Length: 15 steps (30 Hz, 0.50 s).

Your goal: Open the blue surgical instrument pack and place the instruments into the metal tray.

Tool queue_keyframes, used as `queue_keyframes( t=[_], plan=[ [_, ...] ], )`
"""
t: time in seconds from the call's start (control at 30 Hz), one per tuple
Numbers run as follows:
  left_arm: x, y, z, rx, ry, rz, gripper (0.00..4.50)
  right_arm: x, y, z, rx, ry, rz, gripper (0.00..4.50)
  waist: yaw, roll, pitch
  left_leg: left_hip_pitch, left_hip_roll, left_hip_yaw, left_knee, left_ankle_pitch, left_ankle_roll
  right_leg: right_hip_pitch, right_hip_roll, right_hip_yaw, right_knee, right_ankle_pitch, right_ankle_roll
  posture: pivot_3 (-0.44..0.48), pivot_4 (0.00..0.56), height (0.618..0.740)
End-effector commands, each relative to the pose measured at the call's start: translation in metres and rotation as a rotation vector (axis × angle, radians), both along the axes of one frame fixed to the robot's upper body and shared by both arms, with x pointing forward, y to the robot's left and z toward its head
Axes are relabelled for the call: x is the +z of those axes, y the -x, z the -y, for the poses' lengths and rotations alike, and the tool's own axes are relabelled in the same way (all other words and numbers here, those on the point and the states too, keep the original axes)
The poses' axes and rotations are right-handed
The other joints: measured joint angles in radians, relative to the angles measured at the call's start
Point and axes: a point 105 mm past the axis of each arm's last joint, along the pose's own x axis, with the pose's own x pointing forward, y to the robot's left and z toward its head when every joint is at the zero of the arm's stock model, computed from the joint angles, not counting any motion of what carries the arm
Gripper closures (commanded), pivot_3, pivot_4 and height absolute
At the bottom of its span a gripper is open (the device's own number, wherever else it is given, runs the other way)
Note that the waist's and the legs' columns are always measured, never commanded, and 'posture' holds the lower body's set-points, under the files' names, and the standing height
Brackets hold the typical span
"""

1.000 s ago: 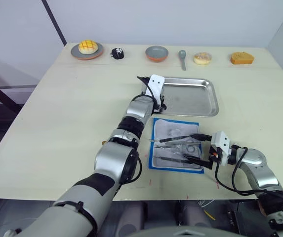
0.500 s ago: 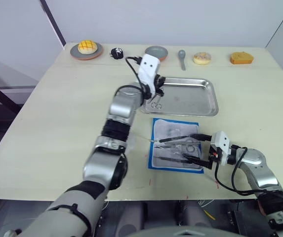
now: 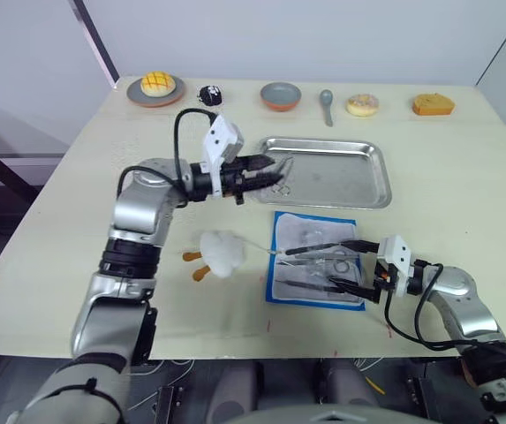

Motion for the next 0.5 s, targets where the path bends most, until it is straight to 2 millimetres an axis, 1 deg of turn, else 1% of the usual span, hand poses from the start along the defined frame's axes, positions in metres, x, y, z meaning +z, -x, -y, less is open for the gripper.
queue_keyframes(
  t=[0.03,0.07,0.1,0.17,0.23,0.37,0.5],
  plan=[
    [0.009,0.028,-0.004,-0.179,-0.033,0.024,0.67,-0.046,0.02,0.01,-0.032,0.083,-0.188,0.0,0.0,0.0,0.0,0.0,0.0,0.0,0.0,0.0,0.0,0.0,0.0,0.0,0.0,0.0,0.0,0.0,0.15,0.74],
    [0.007,0.034,-0.009,-0.215,-0.054,0.018,0.3,-0.046,0.02,0.01,-0.032,0.083,-0.188,0.0,0.0,0.0,0.0,0.0,0.0,0.0,0.0,0.0,0.0,0.0,0.0,0.0,0.0,0.0,0.0,0.0,0.15,0.74],
    [0.004,0.041,-0.014,-0.258,-0.084,0.013,0.07,-0.046,0.02,0.01,-0.033,0.082,-0.188,0.0,0.0,0.0,0.0,0.0,0.0,0.0,0.0,0.0,0.001,0.0,0.0,0.0,0.0,0.0,0.0,0.0,0.15,0.74],
    [0.0,0.054,-0.027,-0.341,-0.147,0.002,0.07,-0.046,0.02,0.01,-0.033,0.081,-0.189,0.0,0.0,0.0,0.0,0.0,0.0,0.0,0.0,-0.001,0.002,0.0,0.0,0.0,0.0,0.0,0.0,0.0,0.15,0.74],
    [0.001,0.059,-0.035,-0.374,-0.178,-0.015,0.07,-0.046,0.021,0.009,-0.033,0.08,-0.19,0.0,0.0,0.0,0.0,0.0,0.0,0.0,0.0,-0.001,0.002,0.0,0.0,0.0,0.0,0.0,0.0,0.0,0.15,0.74],
    [0.005,0.059,-0.045,-0.372,-0.214,-0.001,0.07,-0.047,0.021,0.009,-0.034,0.079,-0.19,0.0,0.001,0.0,0.0,0.0,0.0,0.0,0.0,-0.002,0.004,0.0,0.001,0.0,0.0,0.0,0.0,0.0,0.15,0.74],
    [0.004,0.056,-0.047,-0.366,-0.254,0.002,0.07,-0.047,0.022,0.01,-0.035,0.079,-0.189,0.0,0.001,0.0,0.0,0.0,0.0,0.0,0.0,-0.002,0.004,0.0,0.001,0.0,0.0,0.0,0.0,0.0,0.15,0.74]
  ],
)
